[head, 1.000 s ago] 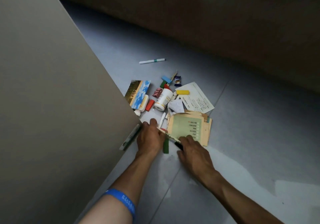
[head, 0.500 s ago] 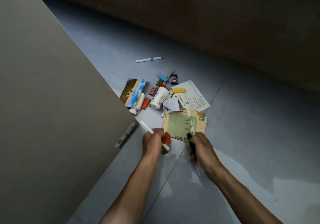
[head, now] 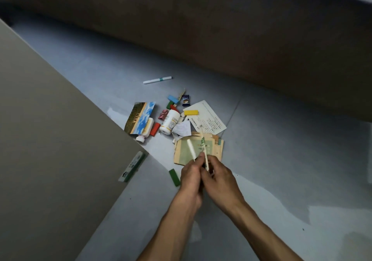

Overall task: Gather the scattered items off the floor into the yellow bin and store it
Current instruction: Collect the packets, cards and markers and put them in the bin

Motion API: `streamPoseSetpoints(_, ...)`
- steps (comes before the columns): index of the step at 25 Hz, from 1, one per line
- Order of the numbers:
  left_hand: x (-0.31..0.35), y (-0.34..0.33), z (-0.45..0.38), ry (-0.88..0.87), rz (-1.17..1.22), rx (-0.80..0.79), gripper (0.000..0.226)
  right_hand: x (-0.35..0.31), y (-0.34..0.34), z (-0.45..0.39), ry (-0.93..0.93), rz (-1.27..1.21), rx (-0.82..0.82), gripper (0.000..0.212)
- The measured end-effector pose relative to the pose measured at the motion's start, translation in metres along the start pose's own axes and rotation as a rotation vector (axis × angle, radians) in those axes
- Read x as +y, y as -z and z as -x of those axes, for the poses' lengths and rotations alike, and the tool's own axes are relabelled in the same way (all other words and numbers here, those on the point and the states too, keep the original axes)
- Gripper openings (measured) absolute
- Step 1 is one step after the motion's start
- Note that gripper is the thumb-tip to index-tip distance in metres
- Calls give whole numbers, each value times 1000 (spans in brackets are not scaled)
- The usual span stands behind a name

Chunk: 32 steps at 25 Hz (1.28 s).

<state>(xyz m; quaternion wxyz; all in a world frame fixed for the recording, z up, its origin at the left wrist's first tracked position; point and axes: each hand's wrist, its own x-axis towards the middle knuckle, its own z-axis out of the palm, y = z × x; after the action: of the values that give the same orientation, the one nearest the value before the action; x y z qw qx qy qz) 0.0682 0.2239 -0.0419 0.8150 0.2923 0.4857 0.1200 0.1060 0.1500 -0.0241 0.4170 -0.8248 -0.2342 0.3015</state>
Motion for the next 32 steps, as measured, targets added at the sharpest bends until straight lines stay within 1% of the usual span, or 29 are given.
streamPoseSetpoints(2, -1, 1, 1, 11, 6, 57, 26, 4, 7, 6, 68, 109, -53, 34)
streamPoseSetpoints(5, -3, 2, 8, 40, -33, 72, 24, 6, 7, 14, 136, 400, -37, 36)
streamPoseSetpoints(7, -7, 6, 13, 21, -57, 102, 20, 5, 2, 17, 189, 437, -103, 39)
streamPoseSetpoints(8, -8, 11, 14, -14, -90, 146, 17, 5, 1, 18, 223, 393, -160, 39)
streamPoseSetpoints(9, -8, 17, 13, -59, -137, 222, 13, 6, 1, 19, 243, 300, -198, 36)
streamPoseSetpoints(10, -7, 25, 12, -110, -198, 325, 8, 9, 0, 20, 246, 196, -195, 31)
streamPoseSetpoints(11, -3, 34, 10, -164, -275, 440, 2, 13, -2, 21, 237, 151, -144, 28)
streamPoseSetpoints(12, 2, 44, 8, -211, -370, 547, 6, 18, -5, 20, 211, 173, -67, 27)
streamPoseSetpoints(13, 7, 55, 5, -237, -493, 614, 12, 23, -7, 19, 180, 222, 10, 26)
streamPoseSetpoints(14, 11, 65, 4, -241, -627, 636, 19, 27, -10, 17, 167, 274, 68, 28)
streamPoseSetpoints(15, 13, 72, 2, -228, -754, 626, 26, 33, -12, 12, 200, 352, 90, 32)
streamPoseSetpoints(17, 15, 81, -1, -198, -949, 583, 31, 41, -16, -2, 308, 574, 2, 50)
streamPoseSetpoints(18, 14, 82, -3, -205, -1019, 549, 28, 44, -17, -9, 340, 693, -53, 59)
streamPoseSetpoints(19, 13, 84, -6, -218, -1075, 511, 25, 46, -18, -15, 349, 791, -74, 62)
streamPoseSetpoints(20, 13, 85, -8, -226, -1110, 479, 24, 48, -17, -20, 339, 857, -52, 57)
streamPoseSetpoints(21, 14, 86, -10, -218, -1117, 459, 25, 51, -16, -24, 320, 909, -27, 46)
streamPoseSetpoints(22, 16, 87, -10, -195, -1094, 445, 26, 55, -14, -26, 296, 945, -7, 35)
streamPoseSetpoints(23, 18, 88, -10, -171, -1044, 424, 26, 59, -13, -27, 277, 920, 12, 27)
streamPoseSetpoints(24, 19, 86, -10, -144, -958, 385, 24, 61, -11, -27, 238, 798, 21, 20)
streamPoseSetpoints(25, 20, 83, -10, -109, -827, 329, 21, 60, -9, -26, 154, 568, 25, 15)
streamPoseSetpoints(26, 19, 78, -9, -63, -665, 263, 20, 51, -9, -25, 39, 268, 8, 12)
streamPoseSetpoints(27, 18, 71, -8, -9, -496, 191, 23, 40, -11, -24, -67, -50, -35, 14)
streamPoseSetpoints(28, 17, 65, -6, 42, -339, 122, 28, 28, -14, -24, -106, -244, -51, 16)
streamPoseSetpoints(29, 17, 60, -5, 80, -220, 58, 31, 18, -16, -23, -74, -277, -61, 16)
streamPoseSetpoints(30, 19, 57, -5, 98, -154, 9, 30, 9, -17, -23, -12, -240, -72, 14)
streamPoseSetpoints(32, 24, 54, -6, 87, -119, -54, 29, -6, -14, -25, 123, -123, -93, 12)
